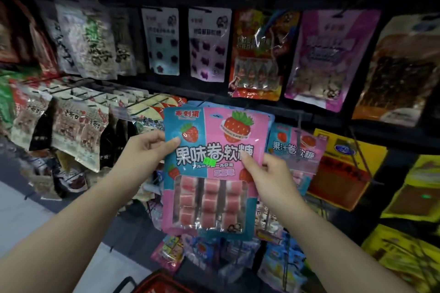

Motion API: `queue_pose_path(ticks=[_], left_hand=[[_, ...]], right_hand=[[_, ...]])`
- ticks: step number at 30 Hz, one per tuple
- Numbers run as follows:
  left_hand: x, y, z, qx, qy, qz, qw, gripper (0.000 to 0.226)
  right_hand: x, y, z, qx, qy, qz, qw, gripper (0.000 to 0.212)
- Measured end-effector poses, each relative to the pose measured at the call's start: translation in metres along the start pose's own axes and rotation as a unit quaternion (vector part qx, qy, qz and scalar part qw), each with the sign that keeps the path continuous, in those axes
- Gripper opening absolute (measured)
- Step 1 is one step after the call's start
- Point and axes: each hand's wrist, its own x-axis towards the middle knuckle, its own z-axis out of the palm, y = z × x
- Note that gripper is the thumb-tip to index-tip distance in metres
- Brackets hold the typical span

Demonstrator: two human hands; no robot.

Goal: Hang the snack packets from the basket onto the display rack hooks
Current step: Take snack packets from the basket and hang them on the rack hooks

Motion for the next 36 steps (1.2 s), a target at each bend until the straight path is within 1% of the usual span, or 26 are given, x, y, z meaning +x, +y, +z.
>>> queue_pose_path(ticks=[2, 3, 6, 8, 10, 14, 17, 21, 23, 25, 26, 28, 30, 32, 34, 36], left_hand=[[0.004, -0.009, 0.015, -0.006, -0.012, 0.000, 1.000, 0.015], [0.006, -0.016, 0.022, -0.006, -0.024, 0.000, 1.000, 0.017], [0.011, -0.032, 0.040, -0.008, -0.061, -0.011, 0.998, 0.029], [0.017, -0.041, 0.050, -0.001, -0.085, -0.017, 0.996, 0.031], [0.023, -0.046, 0.057, 0.016, -0.110, -0.023, 0.994, 0.026], [0.033, -0.055, 0.070, 0.040, -0.176, -0.035, 0.983, 0.036], [0.029, -0.067, 0.083, 0.056, -0.226, -0.043, 0.971, 0.044], [0.017, -0.099, 0.103, 0.091, -0.282, -0.088, 0.951, 0.027], [0.011, -0.117, 0.116, 0.087, -0.304, -0.118, 0.941, 0.022], [0.014, -0.135, 0.127, 0.089, -0.298, -0.141, 0.940, 0.021], [0.016, -0.140, 0.134, 0.094, -0.293, -0.145, 0.940, 0.024], [0.024, -0.148, 0.146, 0.098, -0.277, -0.143, 0.945, 0.040], [0.034, -0.147, 0.157, 0.092, -0.257, -0.125, 0.954, 0.051], [0.045, -0.139, 0.163, 0.074, -0.247, -0.102, 0.961, 0.057], [0.054, -0.133, 0.168, 0.064, -0.237, -0.080, 0.966, 0.062], [0.058, -0.123, 0.174, 0.048, -0.223, -0.076, 0.971, 0.055]], right_hand=[[0.000, 0.014, -0.010, -0.009, 0.019, 0.006, 1.000, 0.056], [0.000, 0.020, -0.014, -0.012, 0.032, 0.014, 0.999, 0.055], [-0.007, 0.035, -0.024, -0.019, 0.065, 0.020, 0.998, 0.032], [-0.011, 0.044, -0.029, -0.019, 0.090, 0.020, 0.996, 0.024], [-0.015, 0.050, -0.033, -0.018, 0.112, 0.019, 0.993, 0.020], [-0.034, 0.064, -0.034, 0.017, 0.175, 0.044, 0.984, 0.012], [-0.051, 0.081, -0.034, 0.019, 0.214, 0.066, 0.975, 0.010], [-0.076, 0.116, -0.035, 0.008, 0.244, 0.127, 0.962, 0.008], [-0.083, 0.130, -0.037, 0.012, 0.246, 0.172, 0.954, 0.008], [-0.081, 0.142, -0.041, 0.026, 0.250, 0.205, 0.946, 0.008], [-0.077, 0.146, -0.045, 0.032, 0.252, 0.218, 0.942, 0.009], [-0.064, 0.154, -0.055, 0.037, 0.256, 0.228, 0.939, 0.011], [-0.048, 0.157, -0.066, 0.029, 0.262, 0.209, 0.942, 0.012], [-0.032, 0.155, -0.079, 0.013, 0.268, 0.173, 0.948, 0.012], [-0.020, 0.149, -0.089, -0.005, 0.266, 0.142, 0.954, 0.020], [-0.009, 0.146, -0.097, -0.008, 0.264, 0.119, 0.957, 0.022]])
